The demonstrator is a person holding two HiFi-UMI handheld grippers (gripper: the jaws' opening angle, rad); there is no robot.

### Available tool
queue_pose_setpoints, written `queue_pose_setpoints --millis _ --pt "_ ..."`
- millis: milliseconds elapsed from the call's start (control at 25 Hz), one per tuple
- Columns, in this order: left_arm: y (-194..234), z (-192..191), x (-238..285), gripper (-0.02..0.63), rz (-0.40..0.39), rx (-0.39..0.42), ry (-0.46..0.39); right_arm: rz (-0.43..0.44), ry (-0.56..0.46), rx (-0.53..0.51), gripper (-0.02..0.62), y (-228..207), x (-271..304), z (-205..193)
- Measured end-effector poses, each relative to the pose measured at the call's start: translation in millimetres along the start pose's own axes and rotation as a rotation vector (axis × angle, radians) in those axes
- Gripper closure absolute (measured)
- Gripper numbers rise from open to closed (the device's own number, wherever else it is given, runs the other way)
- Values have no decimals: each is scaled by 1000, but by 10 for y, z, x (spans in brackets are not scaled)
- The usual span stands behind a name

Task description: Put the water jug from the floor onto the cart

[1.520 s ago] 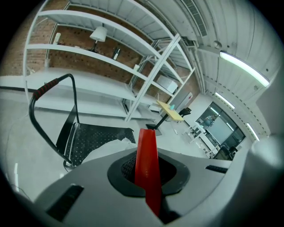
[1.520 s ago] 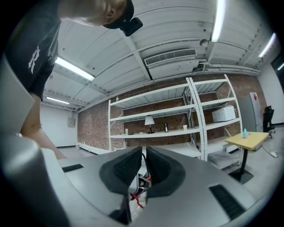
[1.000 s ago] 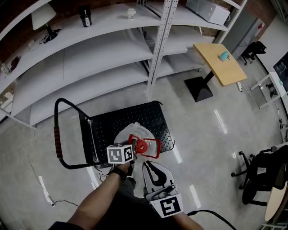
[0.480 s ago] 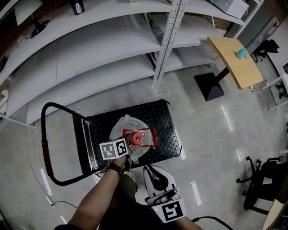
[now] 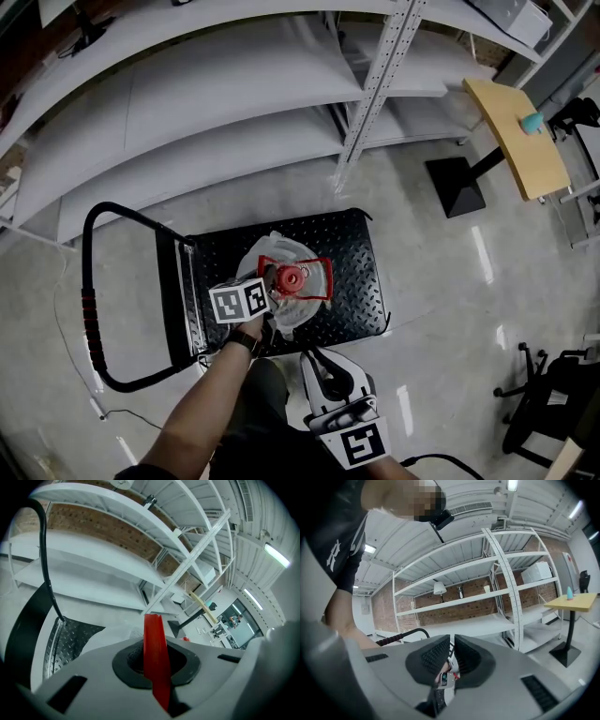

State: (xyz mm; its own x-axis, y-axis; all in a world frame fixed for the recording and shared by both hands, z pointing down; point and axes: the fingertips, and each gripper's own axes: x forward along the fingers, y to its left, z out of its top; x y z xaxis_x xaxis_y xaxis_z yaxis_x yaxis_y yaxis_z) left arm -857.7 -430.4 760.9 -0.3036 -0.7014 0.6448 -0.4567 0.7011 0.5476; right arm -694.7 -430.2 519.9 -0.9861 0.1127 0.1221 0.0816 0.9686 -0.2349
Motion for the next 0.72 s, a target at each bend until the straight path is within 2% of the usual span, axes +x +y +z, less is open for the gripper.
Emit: queue_pose_setpoints --millis 200,320,520,720 --pt "181 185 36 589 13 18 -9 9 8 -4 570 42 88 42" --pt "240 222 31 539 10 46 -1 10 17 -9 571 59 116 29" --pt "250 176 -59 474 -1 21 7 19 24 -8 571 133 159 56" --pt "402 154 -177 427 57 20 33 34 25 -4 571 227 148 126"
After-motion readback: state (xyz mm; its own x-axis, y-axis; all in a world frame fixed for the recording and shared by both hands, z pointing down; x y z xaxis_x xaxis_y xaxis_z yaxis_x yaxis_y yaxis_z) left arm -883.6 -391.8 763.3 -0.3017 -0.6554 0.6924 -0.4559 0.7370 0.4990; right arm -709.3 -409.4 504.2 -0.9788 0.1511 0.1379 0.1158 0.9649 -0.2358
